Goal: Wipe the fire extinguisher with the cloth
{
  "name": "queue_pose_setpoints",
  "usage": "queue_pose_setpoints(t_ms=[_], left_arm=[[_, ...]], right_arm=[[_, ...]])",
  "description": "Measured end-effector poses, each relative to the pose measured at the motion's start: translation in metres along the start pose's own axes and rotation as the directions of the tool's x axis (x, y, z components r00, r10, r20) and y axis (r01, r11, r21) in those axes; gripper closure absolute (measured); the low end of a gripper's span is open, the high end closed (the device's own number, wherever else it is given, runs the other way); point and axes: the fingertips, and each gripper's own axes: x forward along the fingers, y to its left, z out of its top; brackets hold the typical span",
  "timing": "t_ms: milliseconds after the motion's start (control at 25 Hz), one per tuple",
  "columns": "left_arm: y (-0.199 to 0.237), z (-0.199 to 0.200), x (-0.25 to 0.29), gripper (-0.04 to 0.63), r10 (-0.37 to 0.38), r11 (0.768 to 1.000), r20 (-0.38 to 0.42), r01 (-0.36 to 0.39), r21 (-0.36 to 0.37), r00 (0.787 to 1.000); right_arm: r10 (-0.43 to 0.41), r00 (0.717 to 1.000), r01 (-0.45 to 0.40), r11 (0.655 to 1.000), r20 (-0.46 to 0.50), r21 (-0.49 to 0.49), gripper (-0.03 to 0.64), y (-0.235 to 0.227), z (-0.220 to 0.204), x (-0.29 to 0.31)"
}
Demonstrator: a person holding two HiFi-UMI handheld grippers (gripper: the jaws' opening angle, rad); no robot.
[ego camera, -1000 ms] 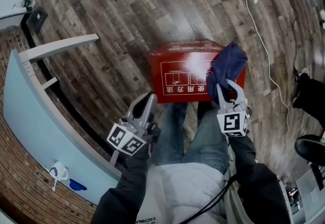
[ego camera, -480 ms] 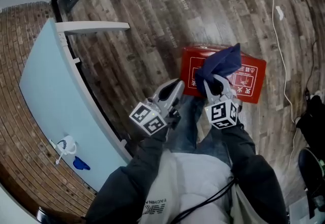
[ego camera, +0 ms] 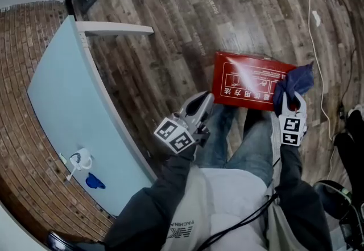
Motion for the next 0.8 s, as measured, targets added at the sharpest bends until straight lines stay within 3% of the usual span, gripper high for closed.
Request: queue_pose_setpoints(t_ms=[120,200,320,440,520,680,800], left_arm=[[0.004,0.002,-0.012,0.592,0.013,1.000,0.013,-0.013,-0.002,1.000],[0.007,-0.001,-0.020,0.592,0.025,1.000,0.023,-0.025,-0.013,0.999],[0.013,-0.009,-0.030,0.592,0.041,0.999,0.017,-0.040,-0.027,0.999],[0.012,-0.021,-0.032,0.592,0.042,0.999,-0.008,-0.042,-0.032,0.999],[0.007,-0.031,-0.029,0.592,0.033,0.999,-0.030,-0.034,-0.035,0.999],[-0.005,-0.052,-0.011,0.592,-0.002,0.999,-0.070,0.000,-0.034,0.998],[-0.018,-0.069,0.003,0.592,-0.034,0.999,-0.103,0.030,-0.042,0.994]], right_arm=[[-0.053,0.998,0.054,0.998,-0.030,0.017,0.557,-0.004,-0.004,-0.001],[-0.010,1.000,0.010,0.999,0.002,-0.034,0.557,0.023,0.012,0.001],[0.175,0.981,-0.163,0.979,0.089,-0.120,0.557,0.094,0.047,0.005],[0.388,0.916,-0.347,0.894,0.102,-0.284,0.557,0.173,0.068,-0.001],[0.467,0.880,-0.414,0.845,0.090,-0.337,0.557,0.206,0.068,-0.009],[0.493,0.863,-0.447,0.848,0.112,-0.284,0.557,0.206,0.052,-0.025],[0.461,0.887,-0.448,0.870,0.016,-0.209,0.557,0.178,0.005,-0.037]])
